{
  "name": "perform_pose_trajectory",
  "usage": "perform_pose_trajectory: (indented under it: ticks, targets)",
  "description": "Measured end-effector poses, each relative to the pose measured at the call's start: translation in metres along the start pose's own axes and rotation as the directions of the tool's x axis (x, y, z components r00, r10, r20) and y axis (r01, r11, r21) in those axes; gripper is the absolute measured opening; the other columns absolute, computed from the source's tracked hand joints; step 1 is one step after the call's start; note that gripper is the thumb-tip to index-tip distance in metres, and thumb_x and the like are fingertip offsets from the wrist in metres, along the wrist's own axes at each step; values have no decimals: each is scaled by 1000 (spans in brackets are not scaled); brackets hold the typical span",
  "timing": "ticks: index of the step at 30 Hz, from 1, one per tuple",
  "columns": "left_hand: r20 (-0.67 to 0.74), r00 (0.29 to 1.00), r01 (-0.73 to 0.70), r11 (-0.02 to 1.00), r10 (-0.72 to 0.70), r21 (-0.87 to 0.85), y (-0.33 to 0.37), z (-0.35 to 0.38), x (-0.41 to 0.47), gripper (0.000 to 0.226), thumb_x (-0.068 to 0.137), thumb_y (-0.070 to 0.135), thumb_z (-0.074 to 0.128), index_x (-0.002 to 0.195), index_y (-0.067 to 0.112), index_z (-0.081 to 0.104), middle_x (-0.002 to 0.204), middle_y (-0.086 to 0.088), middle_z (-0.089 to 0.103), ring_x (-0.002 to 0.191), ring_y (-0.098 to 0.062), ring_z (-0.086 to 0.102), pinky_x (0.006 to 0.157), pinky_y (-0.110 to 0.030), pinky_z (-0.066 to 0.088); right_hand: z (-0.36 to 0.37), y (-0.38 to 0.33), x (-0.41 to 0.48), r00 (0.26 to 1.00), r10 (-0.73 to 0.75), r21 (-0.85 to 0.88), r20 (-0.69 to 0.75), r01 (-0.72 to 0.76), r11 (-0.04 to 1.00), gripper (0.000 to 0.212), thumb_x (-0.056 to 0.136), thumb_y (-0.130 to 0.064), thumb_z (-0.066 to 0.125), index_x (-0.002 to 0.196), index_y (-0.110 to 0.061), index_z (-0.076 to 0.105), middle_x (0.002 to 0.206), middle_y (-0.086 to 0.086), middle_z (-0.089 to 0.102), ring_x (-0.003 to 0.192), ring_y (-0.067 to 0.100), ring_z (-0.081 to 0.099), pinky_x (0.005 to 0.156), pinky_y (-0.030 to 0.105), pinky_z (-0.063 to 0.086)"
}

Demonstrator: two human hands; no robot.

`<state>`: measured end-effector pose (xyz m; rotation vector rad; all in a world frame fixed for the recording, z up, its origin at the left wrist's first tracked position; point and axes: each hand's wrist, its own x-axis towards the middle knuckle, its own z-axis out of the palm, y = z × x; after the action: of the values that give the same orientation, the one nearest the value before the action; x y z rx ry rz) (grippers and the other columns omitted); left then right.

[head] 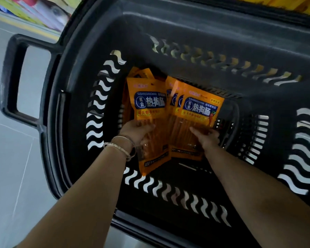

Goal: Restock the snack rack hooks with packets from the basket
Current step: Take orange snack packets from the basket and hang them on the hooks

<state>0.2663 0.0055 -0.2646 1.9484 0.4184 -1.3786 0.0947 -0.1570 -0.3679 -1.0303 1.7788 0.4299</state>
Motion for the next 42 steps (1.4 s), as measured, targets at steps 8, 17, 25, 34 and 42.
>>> perform_pose_trajectory:
  ticks: [8,17,25,34,42]
  targets:
    - [-77,997,-6,999,8,31,4,3,4,14,84,24,69,96,22,63,99,-3,68,81,-19,65,53,-27,54,9,1,7,998,-15,5,57,15,1000,112,51,-55,86,138,-19,26,142,11,41,127,31,43,105,43,38]
    - [-258,966,-46,999,38,-24,7,-10,8,16,83,23,68,98,20,62,90,-3,68,83,-26,67,81,-46,56,24,2,-5,965,-254,28,64,253,967,81,60,-48,84,119,-25,33,132,7,35,121,23,41,103,36,39]
    - [-181,980,-81,996,86,36,20,1,-11,26,85,40,63,106,24,61,96,0,68,86,-20,65,79,-37,55,-11,-9,-22,975,-207,288,83,175,941,44,64,-22,84,99,-24,58,105,3,69,87,19,66,75,36,54]
    - [-128,907,-371,905,401,210,52,14,-141,45,95,47,43,115,11,62,106,-6,65,97,-22,59,82,-23,38,-103,-26,-165,814,-578,270,55,545,794,16,88,-31,65,103,-27,63,103,-2,67,98,17,63,87,31,48]
    - [-91,665,-709,665,741,233,107,44,-282,25,93,37,53,94,15,65,84,4,63,83,-10,55,69,-15,30,-239,-13,-285,523,-813,172,-255,852,494,39,100,-37,39,130,-15,50,124,0,57,125,22,47,98,15,32]
